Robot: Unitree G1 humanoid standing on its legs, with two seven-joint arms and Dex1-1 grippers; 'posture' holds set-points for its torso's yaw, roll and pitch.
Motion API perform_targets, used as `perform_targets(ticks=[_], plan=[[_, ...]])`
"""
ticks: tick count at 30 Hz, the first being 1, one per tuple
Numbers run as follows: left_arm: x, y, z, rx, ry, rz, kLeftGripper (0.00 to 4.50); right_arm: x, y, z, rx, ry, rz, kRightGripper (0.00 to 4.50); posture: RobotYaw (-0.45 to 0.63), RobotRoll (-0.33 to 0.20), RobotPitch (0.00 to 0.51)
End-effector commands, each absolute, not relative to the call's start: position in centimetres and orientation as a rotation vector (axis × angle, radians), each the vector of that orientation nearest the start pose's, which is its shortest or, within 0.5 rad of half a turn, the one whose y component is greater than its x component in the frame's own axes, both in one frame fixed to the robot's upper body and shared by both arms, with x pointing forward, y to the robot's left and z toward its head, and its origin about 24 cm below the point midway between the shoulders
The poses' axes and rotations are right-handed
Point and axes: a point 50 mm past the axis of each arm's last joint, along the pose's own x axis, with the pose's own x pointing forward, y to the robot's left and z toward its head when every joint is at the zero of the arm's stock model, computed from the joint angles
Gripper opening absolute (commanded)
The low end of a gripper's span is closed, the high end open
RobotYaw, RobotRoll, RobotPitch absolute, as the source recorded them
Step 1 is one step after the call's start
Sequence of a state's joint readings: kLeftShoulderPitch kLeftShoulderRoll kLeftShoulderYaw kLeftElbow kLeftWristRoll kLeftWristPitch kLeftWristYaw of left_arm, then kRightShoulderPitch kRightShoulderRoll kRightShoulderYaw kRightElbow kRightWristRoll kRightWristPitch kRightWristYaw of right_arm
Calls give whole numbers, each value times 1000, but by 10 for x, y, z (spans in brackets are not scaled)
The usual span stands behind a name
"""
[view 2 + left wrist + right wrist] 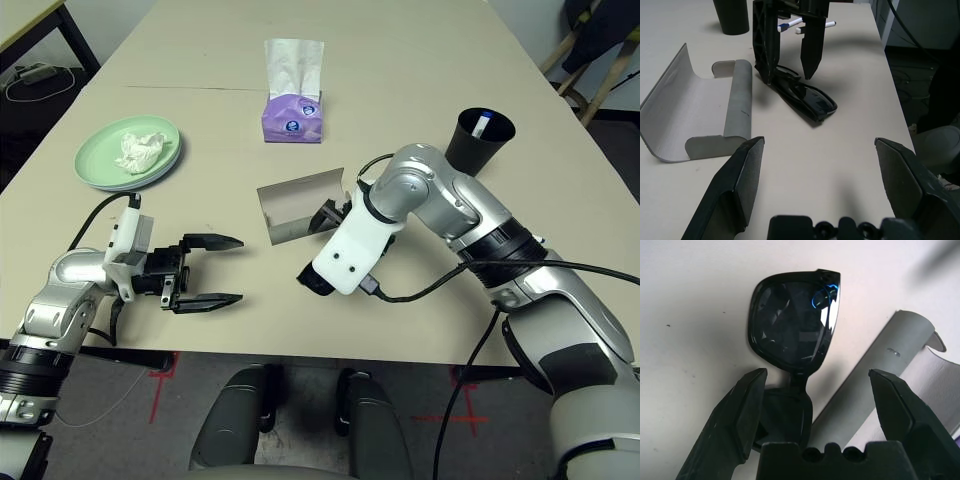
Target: Organize and tidy the items on the table.
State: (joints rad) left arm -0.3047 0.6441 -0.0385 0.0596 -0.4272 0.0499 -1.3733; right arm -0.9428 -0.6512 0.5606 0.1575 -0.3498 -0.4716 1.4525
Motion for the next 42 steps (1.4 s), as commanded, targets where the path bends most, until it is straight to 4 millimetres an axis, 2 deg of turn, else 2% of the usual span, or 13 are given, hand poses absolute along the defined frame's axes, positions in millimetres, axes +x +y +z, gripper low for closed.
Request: perform_targets(ticks=[1, 10, 22, 25, 35, 42], plan=[[262, 197, 123, 337, 23, -1417, 4500, 302, -98, 185, -1863, -64, 1667, 3567, 241, 0, 172], [262, 197, 122, 339, 27, -1414, 4500, 302, -91, 192, -1870, -87, 1673, 47, 240, 0, 171], [263, 198, 121, 340, 30, -1412, 4500, 305, -106, 186, -1880, -57, 1676, 47, 235, 0, 167], [263, 198, 121, 339, 32, -1412, 4500, 307, -109, 187, -1880, -54, 1666, 689, 232, 0, 165], [264, 198, 121, 341, 32, -1411, 4500, 301, -117, 175, -1868, -33, 1680, 4392, 234, 0, 163], [265, 197, 121, 341, 33, -1408, 4500, 304, -118, 167, -1828, 4, 1646, 4451, 234, 0, 161]])
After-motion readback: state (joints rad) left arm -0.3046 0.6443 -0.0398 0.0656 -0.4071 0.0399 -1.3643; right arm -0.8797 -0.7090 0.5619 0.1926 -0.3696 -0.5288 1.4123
